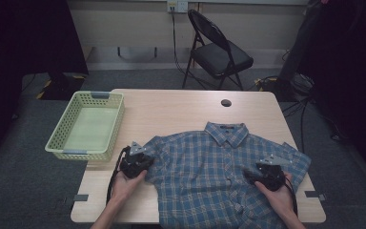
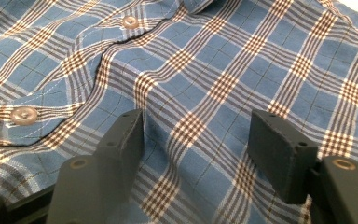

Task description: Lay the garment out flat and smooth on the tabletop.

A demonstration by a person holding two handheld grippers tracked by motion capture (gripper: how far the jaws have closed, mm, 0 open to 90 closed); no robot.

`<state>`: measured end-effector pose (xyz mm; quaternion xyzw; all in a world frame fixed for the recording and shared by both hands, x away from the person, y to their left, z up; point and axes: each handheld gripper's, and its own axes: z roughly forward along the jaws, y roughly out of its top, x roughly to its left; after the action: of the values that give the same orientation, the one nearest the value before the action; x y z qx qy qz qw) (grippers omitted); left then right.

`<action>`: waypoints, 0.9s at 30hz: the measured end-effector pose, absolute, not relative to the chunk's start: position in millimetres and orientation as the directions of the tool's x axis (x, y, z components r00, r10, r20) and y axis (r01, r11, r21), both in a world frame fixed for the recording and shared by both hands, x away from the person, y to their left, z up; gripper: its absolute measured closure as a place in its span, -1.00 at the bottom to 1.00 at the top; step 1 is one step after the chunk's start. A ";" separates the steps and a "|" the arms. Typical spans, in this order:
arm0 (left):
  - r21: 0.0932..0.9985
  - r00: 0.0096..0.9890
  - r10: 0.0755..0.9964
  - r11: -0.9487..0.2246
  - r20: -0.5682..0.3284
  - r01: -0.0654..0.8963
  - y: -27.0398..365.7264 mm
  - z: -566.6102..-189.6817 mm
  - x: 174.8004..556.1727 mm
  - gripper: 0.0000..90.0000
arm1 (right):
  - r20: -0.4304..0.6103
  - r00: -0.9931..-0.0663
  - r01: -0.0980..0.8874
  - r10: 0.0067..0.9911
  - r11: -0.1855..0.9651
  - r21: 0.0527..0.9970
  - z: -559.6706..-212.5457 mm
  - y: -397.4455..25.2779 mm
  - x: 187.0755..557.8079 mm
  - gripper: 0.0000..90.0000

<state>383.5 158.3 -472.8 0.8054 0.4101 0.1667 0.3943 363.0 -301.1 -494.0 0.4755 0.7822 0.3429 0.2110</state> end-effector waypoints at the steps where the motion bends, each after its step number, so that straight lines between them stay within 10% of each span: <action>1: 0.778 0.621 0.783 -0.374 -0.027 0.505 152.4 -468.3 380.6 0.93 | -0.004 -0.459 0.598 0.889 0.312 0.738 -494.2 -301.1 363.1 -0.21; 17: 0.772 0.844 0.536 -0.542 0.012 0.332 -5.4 -447.5 377.7 0.83 | -0.002 -0.460 0.597 0.888 0.312 0.739 -494.5 -300.8 363.8 -0.21; 27: 0.828 0.872 0.484 -0.459 -0.070 0.321 -4.5 -435.3 382.5 0.54 | -0.003 -0.464 0.595 0.886 0.315 0.739 -494.6 -300.9 363.7 -0.22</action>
<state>382.5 -4.5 -435.3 0.8497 0.2369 0.0878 0.4628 363.7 -300.9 -494.6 0.4729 0.7830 0.3450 0.2104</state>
